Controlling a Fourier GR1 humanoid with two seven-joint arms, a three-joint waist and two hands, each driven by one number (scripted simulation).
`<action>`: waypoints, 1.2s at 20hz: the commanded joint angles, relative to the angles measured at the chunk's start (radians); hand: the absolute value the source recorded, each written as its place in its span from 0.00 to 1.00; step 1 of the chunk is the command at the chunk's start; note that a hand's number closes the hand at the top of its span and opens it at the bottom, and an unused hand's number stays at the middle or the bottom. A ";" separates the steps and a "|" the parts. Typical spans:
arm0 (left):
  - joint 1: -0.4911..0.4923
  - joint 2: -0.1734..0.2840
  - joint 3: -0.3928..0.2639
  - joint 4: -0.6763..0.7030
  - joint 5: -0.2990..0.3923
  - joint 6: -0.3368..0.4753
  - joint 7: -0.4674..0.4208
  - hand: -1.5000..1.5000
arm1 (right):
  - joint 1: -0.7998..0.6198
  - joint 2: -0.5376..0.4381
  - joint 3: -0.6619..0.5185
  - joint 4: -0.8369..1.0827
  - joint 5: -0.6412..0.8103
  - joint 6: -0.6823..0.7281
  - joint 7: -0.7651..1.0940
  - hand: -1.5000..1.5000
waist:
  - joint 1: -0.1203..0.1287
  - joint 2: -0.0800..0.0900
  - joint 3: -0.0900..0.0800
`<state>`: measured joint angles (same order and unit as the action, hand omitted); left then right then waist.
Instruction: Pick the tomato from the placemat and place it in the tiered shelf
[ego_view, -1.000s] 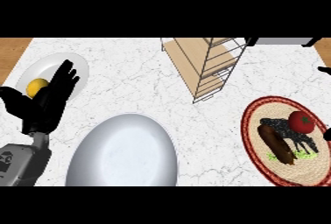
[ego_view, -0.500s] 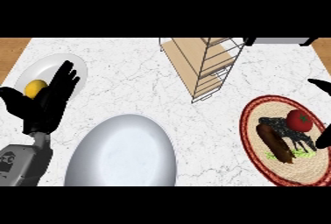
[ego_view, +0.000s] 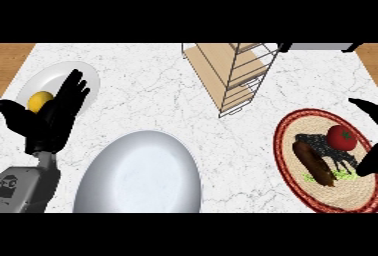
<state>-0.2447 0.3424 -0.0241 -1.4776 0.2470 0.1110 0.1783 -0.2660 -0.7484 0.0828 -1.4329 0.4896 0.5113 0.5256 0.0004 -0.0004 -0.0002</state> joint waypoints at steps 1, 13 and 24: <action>-0.028 -0.002 0.043 0.037 0.003 -0.047 0.012 0.50 | 0.003 0.054 -0.033 0.045 0.063 -0.030 -0.051 0.00 | 0.000 0.001 0.000; -0.019 -0.019 0.108 0.028 -0.035 -0.098 0.012 0.50 | -0.039 0.150 -0.059 0.216 0.209 -0.059 -0.165 0.00 | 0.002 0.001 0.000; -0.075 -0.087 0.114 0.126 -0.084 -0.104 -0.041 0.50 | -0.115 0.182 -0.094 0.508 0.302 -0.129 -0.337 1.00 | 0.001 0.002 0.000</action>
<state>-0.2815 0.2635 0.0632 -1.4404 0.1655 0.0322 0.1891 -0.3600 -0.5563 0.0016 -1.0103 0.7645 0.3854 0.2513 0.0038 0.0010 -0.0003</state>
